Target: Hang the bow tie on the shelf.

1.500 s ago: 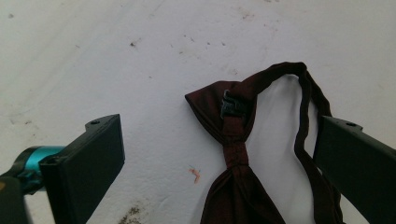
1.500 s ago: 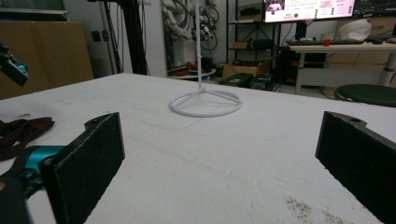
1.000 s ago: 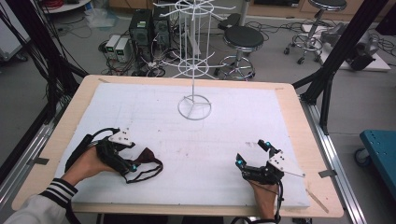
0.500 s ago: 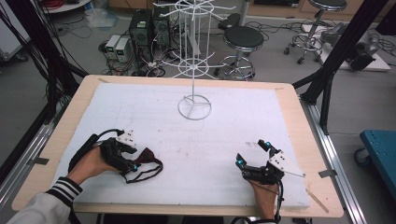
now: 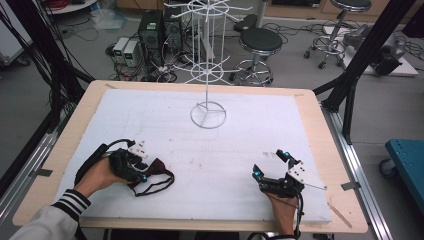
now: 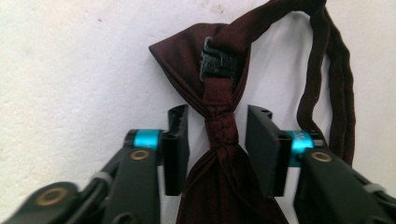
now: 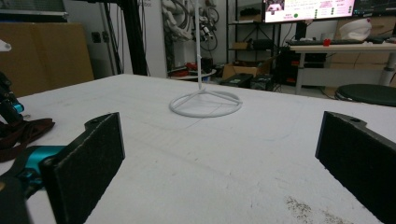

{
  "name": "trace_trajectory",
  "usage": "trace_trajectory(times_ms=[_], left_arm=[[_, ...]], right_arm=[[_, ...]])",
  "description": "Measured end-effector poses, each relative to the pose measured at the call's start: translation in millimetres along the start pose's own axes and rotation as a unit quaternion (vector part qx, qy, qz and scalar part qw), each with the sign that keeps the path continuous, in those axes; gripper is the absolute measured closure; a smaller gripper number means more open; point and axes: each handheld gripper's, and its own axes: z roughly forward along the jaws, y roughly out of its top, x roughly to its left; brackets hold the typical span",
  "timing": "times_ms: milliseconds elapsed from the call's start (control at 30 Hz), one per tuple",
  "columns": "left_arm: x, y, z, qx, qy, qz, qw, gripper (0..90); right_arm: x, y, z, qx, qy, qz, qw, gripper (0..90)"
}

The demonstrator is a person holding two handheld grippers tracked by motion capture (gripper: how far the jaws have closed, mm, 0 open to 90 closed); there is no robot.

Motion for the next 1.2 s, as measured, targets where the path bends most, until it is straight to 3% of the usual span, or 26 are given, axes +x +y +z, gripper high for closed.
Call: trace_trajectory(times_ms=[233, 467, 933, 1100, 1200], left_arm=[[-2.6, 1.2, 2.1, 0.012, -0.002, 0.005, 0.9999, 74.5], [-4.3, 2.0, 1.4, 0.014, 0.003, 0.002, 0.9999, 76.6], [-3.1, 3.5, -7.8, -0.031, -0.006, 0.0, 0.9995, 77.0], [-0.9, 3.9, -16.7, -0.074, -0.01, -0.008, 0.9972, 76.9], [0.3, 4.2, -20.7, -0.083, -0.011, -0.009, 0.9964, 76.9]], right_arm=[[0.1, 0.0, 0.0, 0.0, 0.0, -0.001, 1.0, 0.6], [0.1, 0.0, 0.0, 0.0, 0.0, -0.001, 1.0, 0.6], [-0.3, 0.0, 0.3, -0.002, 0.0, -0.002, 1.0, 0.6], [-0.1, 0.0, 0.2, -0.001, 0.001, -0.001, 1.0, 0.6], [0.0, 0.0, 0.2, 0.0, 0.001, -0.002, 1.0, 0.6]])
